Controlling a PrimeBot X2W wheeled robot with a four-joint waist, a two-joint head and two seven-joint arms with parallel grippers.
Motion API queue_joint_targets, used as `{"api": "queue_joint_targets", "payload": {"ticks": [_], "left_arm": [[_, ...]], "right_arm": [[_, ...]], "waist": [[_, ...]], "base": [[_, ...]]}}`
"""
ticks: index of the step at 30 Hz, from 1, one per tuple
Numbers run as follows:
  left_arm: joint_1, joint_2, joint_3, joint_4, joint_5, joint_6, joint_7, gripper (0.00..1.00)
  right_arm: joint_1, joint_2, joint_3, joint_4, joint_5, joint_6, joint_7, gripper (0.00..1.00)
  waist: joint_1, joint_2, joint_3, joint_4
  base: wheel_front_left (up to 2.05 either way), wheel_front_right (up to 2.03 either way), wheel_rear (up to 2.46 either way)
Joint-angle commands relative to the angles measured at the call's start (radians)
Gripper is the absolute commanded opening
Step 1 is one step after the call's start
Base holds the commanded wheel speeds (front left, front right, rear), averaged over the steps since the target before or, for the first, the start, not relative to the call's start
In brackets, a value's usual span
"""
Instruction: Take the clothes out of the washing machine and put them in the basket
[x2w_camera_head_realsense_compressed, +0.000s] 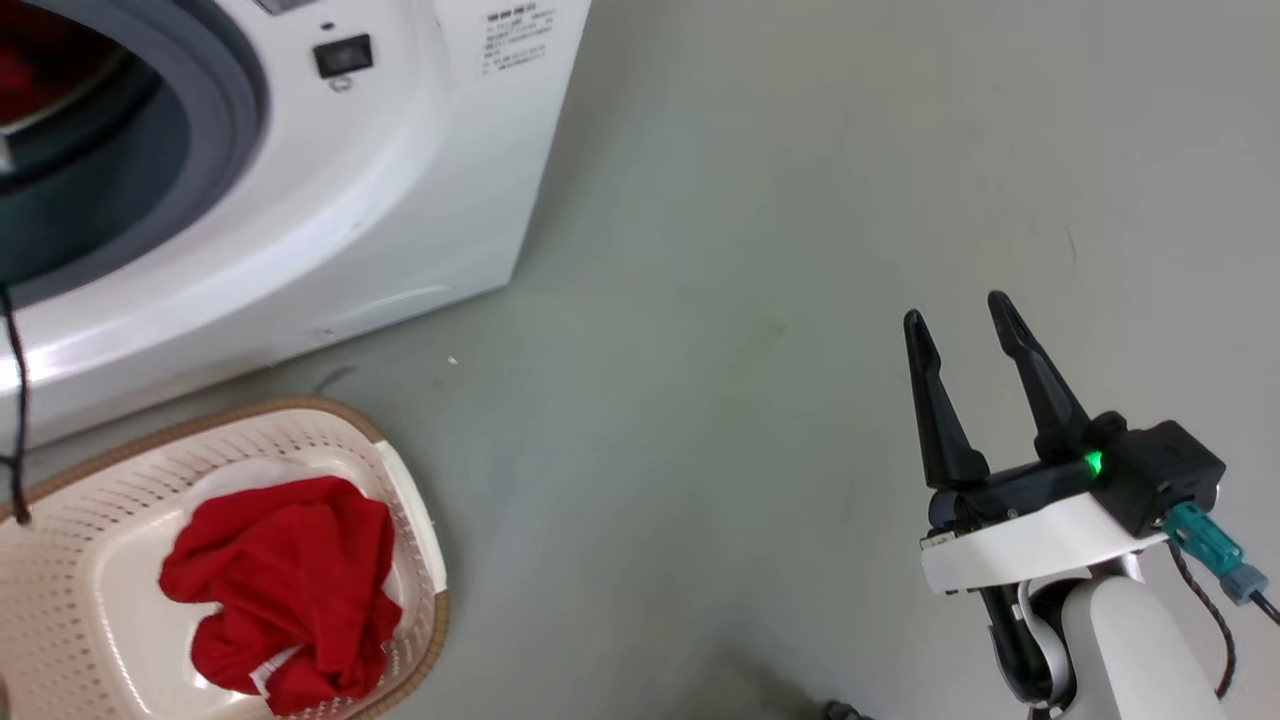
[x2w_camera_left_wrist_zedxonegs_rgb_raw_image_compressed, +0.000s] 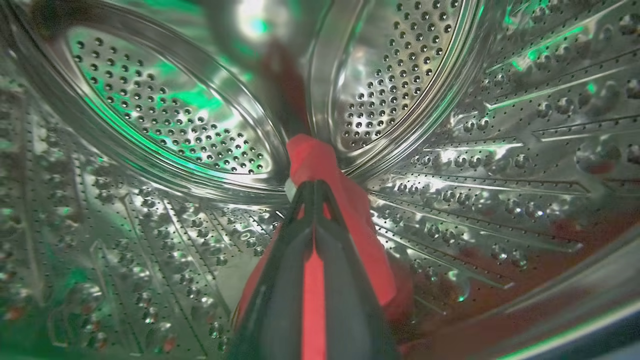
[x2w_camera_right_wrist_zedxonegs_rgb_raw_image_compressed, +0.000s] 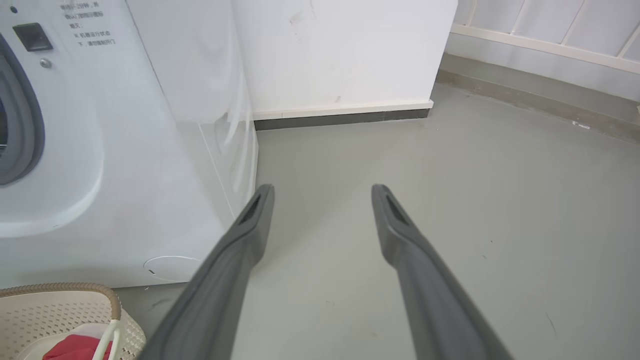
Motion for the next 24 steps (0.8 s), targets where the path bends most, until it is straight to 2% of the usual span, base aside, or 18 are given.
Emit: {"api": "queue_joint_targets", "payload": {"ticks": [1, 13, 24], "left_arm": [[0.048, -0.012, 0.007, -0.017, -0.011, 0.008, -0.016, 0.0], [0.388, -0.103, 0.028, -0.29, -0.074, 0.063, -0.04, 0.0], [0.65, -0.136, 0.009, -0.646, -0.075, 0.141, 0.038, 0.0]], "right_arm": [[0.016, 0.0, -0.008, 0.0, -0.013, -0.001, 0.002, 1.0], [0.097, 0.0, -0.055, -0.055, -0.06, -0.001, 0.07, 1.0], [0.165, 0.0, -0.086, -0.119, -0.095, -0.001, 0.14, 1.0]], "waist": [[0.0, -0.0001, -0.062, 0.036], [0.0, -0.0001, -0.238, 0.123], [0.0, -0.0001, -0.364, 0.21]], "base": [[0.0, 0.0, 0.0], [0.0, 0.0, 0.0], [0.0, 0.0, 0.0]]}}
